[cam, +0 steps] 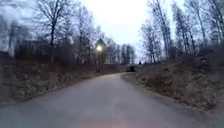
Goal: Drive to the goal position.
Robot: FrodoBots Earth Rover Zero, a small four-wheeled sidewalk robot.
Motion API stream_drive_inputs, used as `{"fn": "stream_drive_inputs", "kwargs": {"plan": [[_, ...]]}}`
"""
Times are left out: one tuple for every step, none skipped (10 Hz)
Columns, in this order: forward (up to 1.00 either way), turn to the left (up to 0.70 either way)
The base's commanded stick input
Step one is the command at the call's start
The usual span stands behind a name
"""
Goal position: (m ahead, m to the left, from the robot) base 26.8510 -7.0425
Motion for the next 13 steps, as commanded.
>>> {"fn": "stream_drive_inputs", "kwargs": {"plan": [[1.0, 0.13], [1.0, 0.2], [1.0, 0.1], [1.0, 0.0], [1.0, 0.0], [1.0, 0.0], [1.0, 0.0], [1.0, 0.0], [1.0, 0.0], [1.0, 0.0], [1.0, 0.01], [1.0, 0.08], [1.0, 0.15]]}}
